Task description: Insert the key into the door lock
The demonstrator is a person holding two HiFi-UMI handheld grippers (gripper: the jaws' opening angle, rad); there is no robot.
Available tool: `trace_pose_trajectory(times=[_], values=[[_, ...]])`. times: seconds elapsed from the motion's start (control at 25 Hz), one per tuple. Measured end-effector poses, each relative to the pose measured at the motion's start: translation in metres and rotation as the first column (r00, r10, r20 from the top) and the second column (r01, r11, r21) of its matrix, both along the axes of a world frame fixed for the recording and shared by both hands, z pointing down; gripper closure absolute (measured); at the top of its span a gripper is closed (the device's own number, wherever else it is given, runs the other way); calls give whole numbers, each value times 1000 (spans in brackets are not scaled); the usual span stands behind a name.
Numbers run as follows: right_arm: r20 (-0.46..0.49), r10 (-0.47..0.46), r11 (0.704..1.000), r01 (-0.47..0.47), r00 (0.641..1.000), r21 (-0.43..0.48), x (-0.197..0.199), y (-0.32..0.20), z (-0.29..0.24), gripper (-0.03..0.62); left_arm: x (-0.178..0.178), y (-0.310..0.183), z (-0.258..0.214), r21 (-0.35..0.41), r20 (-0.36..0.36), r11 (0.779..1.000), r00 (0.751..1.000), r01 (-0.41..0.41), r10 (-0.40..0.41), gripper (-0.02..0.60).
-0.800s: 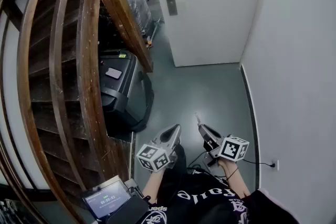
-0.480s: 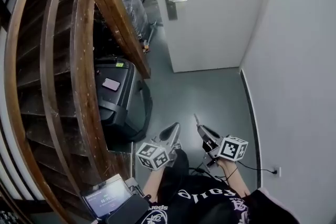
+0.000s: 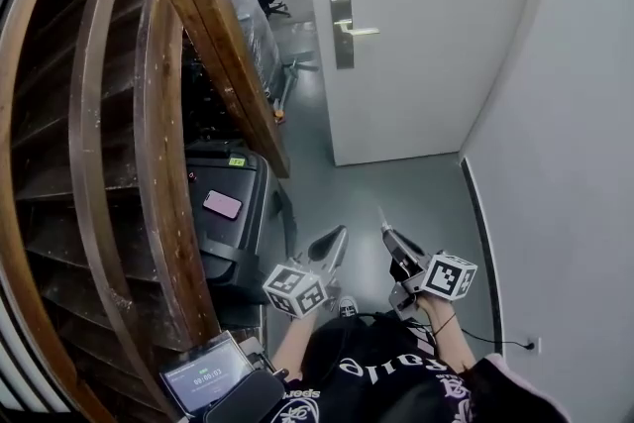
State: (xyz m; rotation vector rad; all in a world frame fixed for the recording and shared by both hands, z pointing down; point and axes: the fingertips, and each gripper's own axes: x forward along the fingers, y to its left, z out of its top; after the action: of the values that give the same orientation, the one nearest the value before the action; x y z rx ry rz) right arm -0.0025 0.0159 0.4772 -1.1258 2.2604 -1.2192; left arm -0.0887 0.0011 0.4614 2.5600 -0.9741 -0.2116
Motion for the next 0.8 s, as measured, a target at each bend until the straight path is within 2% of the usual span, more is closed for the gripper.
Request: trace_pose_trajectory(times=[0.32,0.8], values=[[-25,22,998,-24,999,-59,-6,-54,9,557,-10,-42,26,-68,-15,997,1000,-28,27,577],[16,-41,997,42,999,-61,-10,-187,15,557,-15,-149,45,-106,-5,994,999,34,-35,577]])
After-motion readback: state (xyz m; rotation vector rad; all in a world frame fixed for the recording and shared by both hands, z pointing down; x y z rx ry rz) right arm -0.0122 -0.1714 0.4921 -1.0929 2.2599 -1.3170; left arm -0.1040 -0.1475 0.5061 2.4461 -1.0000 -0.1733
